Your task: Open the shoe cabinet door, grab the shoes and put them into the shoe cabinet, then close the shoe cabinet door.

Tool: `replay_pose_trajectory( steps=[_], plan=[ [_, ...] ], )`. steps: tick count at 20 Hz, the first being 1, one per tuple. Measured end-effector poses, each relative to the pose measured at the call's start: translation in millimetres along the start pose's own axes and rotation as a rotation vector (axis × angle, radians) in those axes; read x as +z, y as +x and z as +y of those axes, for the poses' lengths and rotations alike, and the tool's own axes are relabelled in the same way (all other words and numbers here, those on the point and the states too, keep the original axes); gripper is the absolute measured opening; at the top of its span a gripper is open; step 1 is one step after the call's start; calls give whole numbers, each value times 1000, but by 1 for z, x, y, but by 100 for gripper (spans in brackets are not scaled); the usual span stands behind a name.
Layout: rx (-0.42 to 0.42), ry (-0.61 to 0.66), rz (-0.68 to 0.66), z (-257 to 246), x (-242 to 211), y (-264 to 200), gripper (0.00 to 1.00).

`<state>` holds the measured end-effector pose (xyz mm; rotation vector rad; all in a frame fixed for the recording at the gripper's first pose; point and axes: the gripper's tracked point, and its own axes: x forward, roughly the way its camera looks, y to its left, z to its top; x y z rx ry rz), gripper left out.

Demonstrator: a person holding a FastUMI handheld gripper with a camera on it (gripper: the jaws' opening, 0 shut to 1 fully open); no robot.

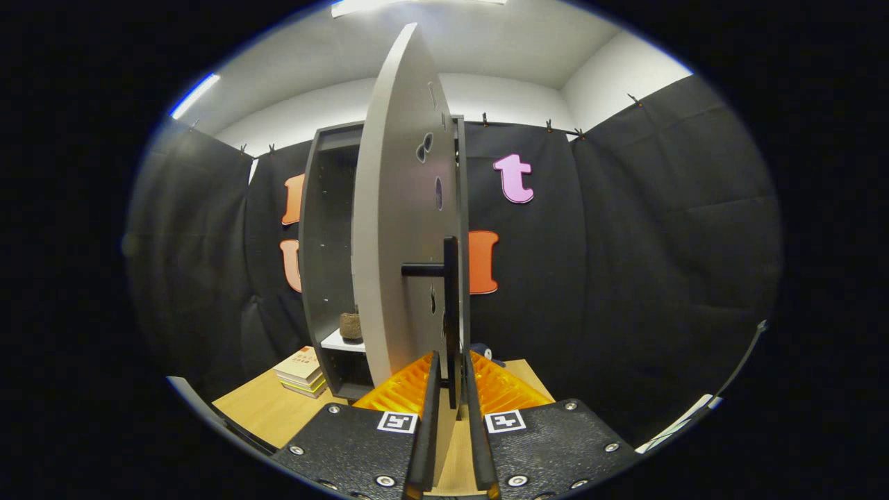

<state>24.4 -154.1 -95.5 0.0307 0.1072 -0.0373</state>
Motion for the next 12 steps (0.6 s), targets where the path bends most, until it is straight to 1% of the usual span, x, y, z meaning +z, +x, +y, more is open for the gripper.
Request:
replay_pose_trajectory(
  steps=[5,6,8,12],
  plan=[
    [-106,0,22,-32,-8,-13,18],
    [-142,1,27,-41,-8,-15,15],
    [-200,5,26,-55,-5,-20,15],
    [-275,-16,40,-49,0,-33,15]
  ],
)
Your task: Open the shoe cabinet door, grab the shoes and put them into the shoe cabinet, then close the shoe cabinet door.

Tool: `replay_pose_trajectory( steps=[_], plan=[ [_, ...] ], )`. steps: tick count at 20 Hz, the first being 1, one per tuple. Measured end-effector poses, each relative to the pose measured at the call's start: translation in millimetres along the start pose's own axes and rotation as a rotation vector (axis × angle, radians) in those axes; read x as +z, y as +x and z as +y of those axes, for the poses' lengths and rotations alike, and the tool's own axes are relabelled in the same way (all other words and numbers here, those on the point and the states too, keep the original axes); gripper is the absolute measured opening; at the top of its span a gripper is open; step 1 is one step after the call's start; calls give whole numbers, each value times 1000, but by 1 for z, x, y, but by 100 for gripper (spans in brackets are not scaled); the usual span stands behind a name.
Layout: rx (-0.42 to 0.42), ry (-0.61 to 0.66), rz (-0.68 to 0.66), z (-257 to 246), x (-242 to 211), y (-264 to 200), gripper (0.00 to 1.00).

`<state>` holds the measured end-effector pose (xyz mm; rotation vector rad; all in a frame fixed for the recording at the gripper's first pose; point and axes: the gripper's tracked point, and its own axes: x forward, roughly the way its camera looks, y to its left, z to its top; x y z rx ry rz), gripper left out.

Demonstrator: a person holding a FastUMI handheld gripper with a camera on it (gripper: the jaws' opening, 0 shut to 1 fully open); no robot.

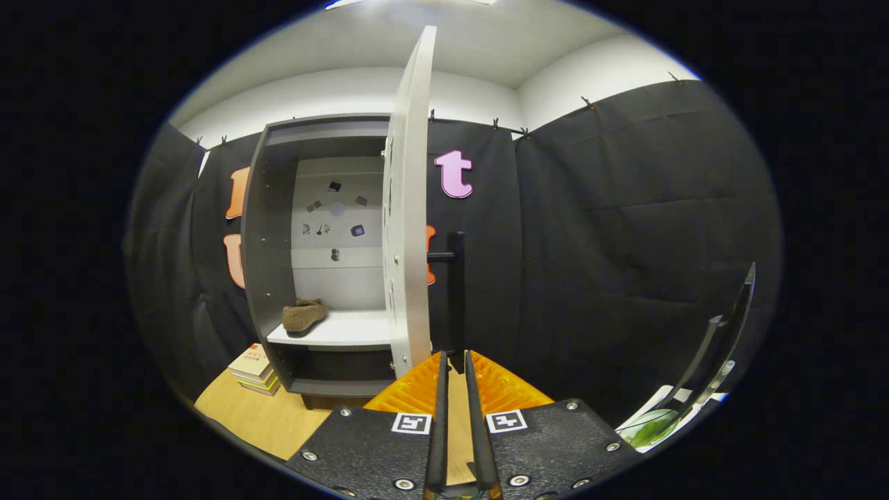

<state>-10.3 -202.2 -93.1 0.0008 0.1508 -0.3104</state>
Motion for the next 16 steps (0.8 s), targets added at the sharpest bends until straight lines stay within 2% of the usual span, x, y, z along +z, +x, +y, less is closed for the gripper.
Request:
replay_pose_trajectory(
  steps=[3,7,13,16],
  plan=[
    [-22,18,19,20,-2,-14,15],
    [-7,16,39,74,-17,-32,15],
    [79,29,99,155,-51,-48,18],
    [127,12,147,189,-79,-44,26]
  ],
)
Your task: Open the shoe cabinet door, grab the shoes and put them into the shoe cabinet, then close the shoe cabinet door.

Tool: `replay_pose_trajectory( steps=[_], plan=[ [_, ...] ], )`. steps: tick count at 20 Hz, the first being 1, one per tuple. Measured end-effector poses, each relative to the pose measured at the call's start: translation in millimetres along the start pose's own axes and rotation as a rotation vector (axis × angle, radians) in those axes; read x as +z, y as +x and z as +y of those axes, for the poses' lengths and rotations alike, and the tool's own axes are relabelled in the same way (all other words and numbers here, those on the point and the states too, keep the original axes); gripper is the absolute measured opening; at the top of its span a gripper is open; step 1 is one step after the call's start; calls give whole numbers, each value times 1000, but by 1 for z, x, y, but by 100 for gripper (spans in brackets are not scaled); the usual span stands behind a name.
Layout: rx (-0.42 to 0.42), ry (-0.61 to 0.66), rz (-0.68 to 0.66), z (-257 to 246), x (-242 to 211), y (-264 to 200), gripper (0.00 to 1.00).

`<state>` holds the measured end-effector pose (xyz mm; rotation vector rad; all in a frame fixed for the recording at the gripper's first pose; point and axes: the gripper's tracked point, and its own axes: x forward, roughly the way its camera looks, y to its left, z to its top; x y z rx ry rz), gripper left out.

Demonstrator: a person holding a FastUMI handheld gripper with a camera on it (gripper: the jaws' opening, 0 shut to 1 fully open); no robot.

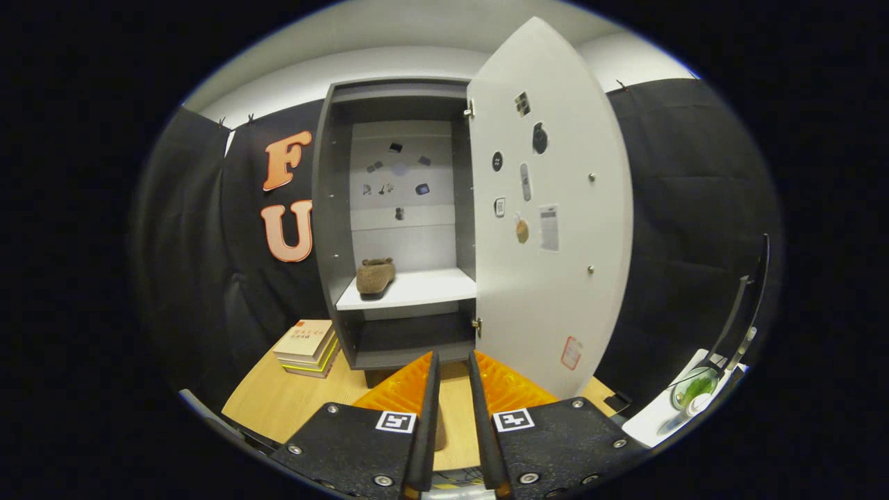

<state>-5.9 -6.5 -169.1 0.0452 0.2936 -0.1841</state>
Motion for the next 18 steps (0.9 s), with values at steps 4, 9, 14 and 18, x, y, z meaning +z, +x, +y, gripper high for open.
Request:
replay_pose_trajectory(
  steps=[4,9,14,18],
  plan=[
    [84,23,64,37,-42,20,40],
    [169,33,146,68,-106,60,53],
    [204,27,224,82,-172,103,53],
    [214,-19,237,86,-215,139,53]
  ],
)
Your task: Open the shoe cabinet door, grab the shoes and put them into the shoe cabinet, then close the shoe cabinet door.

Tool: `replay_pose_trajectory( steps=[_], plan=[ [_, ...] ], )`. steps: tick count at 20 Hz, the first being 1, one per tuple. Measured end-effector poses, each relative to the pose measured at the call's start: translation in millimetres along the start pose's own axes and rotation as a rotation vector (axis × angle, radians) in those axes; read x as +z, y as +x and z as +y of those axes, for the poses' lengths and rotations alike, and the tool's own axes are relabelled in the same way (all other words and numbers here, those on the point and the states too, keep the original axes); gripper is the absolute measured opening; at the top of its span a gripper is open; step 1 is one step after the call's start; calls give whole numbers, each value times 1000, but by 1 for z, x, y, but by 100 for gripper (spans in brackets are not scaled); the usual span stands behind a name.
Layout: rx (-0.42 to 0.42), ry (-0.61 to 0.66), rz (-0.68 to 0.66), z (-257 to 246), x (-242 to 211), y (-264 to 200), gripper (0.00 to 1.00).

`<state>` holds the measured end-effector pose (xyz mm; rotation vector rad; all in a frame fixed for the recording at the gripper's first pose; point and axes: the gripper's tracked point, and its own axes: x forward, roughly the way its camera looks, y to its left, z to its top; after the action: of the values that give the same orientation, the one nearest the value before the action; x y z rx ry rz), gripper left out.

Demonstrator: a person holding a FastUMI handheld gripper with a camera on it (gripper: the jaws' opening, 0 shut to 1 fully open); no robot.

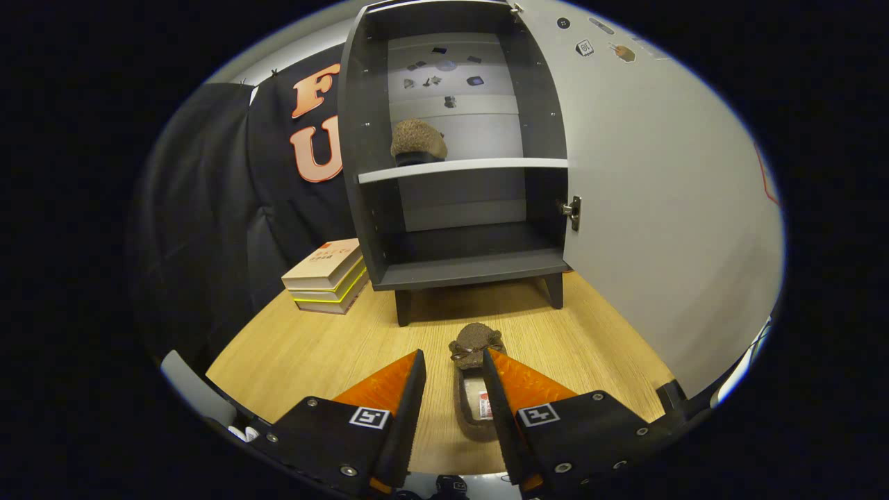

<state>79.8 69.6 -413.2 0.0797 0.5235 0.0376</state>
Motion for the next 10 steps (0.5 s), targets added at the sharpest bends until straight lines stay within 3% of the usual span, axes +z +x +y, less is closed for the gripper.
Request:
replay_pose_trajectory(
  steps=[7,10],
  plan=[
    [24,4,92,-4,-66,68,53],
    [40,-36,109,-3,-82,88,49]
  ],
)
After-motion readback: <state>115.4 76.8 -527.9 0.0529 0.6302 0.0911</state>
